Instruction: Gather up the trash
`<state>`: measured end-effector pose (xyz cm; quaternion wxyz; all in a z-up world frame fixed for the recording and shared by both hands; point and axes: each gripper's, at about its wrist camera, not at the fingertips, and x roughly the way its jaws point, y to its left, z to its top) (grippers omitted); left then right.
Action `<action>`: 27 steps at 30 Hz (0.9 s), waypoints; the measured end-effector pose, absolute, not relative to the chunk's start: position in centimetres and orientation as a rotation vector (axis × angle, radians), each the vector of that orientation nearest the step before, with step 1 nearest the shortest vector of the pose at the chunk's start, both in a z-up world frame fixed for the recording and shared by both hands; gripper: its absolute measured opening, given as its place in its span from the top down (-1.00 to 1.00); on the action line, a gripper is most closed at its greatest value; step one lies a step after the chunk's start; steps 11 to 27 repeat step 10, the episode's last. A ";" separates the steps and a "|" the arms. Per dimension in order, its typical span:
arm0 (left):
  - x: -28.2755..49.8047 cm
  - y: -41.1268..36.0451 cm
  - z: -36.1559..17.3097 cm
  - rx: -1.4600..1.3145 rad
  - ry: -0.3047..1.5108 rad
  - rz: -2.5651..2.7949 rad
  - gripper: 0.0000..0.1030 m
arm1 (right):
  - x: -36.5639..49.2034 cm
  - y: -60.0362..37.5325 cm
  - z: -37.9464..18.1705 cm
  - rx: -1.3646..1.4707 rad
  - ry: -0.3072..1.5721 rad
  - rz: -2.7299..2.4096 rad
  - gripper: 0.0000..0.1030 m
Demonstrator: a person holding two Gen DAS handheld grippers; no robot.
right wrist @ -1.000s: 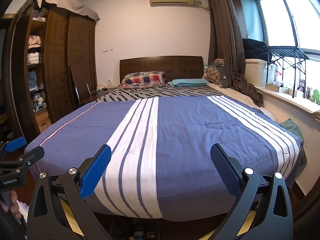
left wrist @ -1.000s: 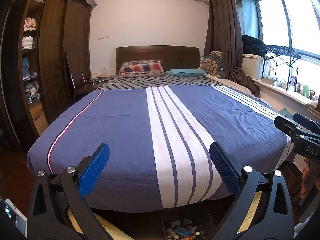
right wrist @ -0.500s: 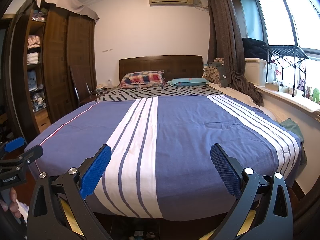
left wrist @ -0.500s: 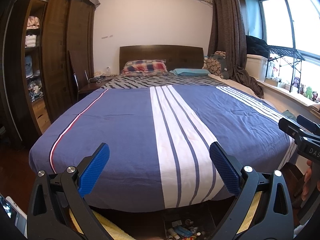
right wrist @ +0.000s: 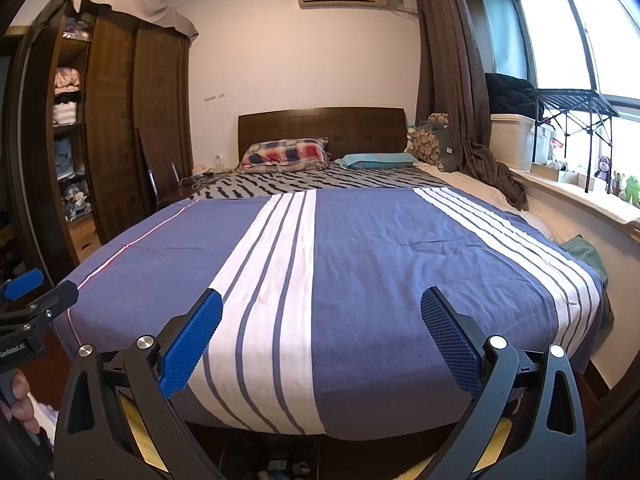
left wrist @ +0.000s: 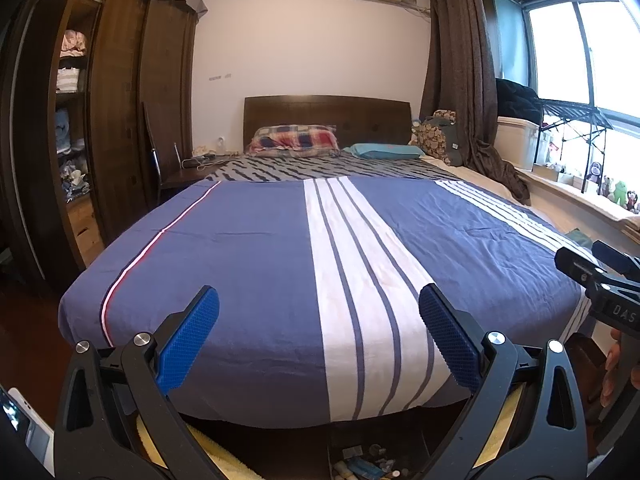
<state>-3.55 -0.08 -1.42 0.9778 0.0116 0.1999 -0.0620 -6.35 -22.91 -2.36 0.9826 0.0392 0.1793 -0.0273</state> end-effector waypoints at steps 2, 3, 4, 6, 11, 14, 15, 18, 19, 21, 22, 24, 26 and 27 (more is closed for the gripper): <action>-3.4 0.1 -1.5 0.019 0.414 -0.112 -0.84 | -6.4 -22.8 -2.3 0.076 0.361 -0.053 -0.93; -3.3 0.2 -1.5 0.017 0.419 -0.106 -0.84 | -6.3 -22.9 -2.3 0.075 0.361 -0.054 -0.93; -3.3 0.2 -1.5 0.017 0.421 -0.103 -0.84 | -6.3 -22.9 -2.3 0.075 0.360 -0.055 -0.93; -3.2 0.2 -1.5 0.021 0.424 -0.105 -0.84 | -6.3 -22.9 -2.3 0.077 0.359 -0.058 -0.93; -3.1 0.2 -1.4 0.018 0.431 -0.107 -0.84 | -6.2 -23.0 -2.3 0.080 0.361 -0.059 -0.93; -3.1 0.2 -1.4 0.018 0.431 -0.107 -0.84 | -6.2 -23.0 -2.3 0.080 0.361 -0.059 -0.93; -3.1 0.2 -1.4 0.018 0.431 -0.107 -0.84 | -6.2 -23.0 -2.3 0.080 0.361 -0.059 -0.93; -3.1 0.2 -1.4 0.018 0.431 -0.107 -0.84 | -6.2 -23.0 -2.3 0.080 0.361 -0.059 -0.93; -3.1 0.2 -1.4 0.018 0.431 -0.107 -0.84 | -6.2 -23.0 -2.3 0.080 0.361 -0.059 -0.93; -3.1 0.2 -1.4 0.018 0.431 -0.107 -0.84 | -6.2 -23.0 -2.3 0.080 0.361 -0.059 -0.93; -3.1 0.2 -1.4 0.018 0.431 -0.107 -0.84 | -6.2 -23.0 -2.3 0.080 0.361 -0.059 -0.93; -3.1 0.2 -1.4 0.018 0.431 -0.107 -0.84 | -6.2 -23.0 -2.3 0.080 0.361 -0.059 -0.93; -3.1 0.2 -1.4 0.018 0.431 -0.107 -0.84 | -6.2 -23.0 -2.3 0.080 0.361 -0.059 -0.93; -3.1 0.2 -1.4 0.018 0.431 -0.107 -0.84 | -6.2 -23.0 -2.3 0.080 0.361 -0.059 -0.93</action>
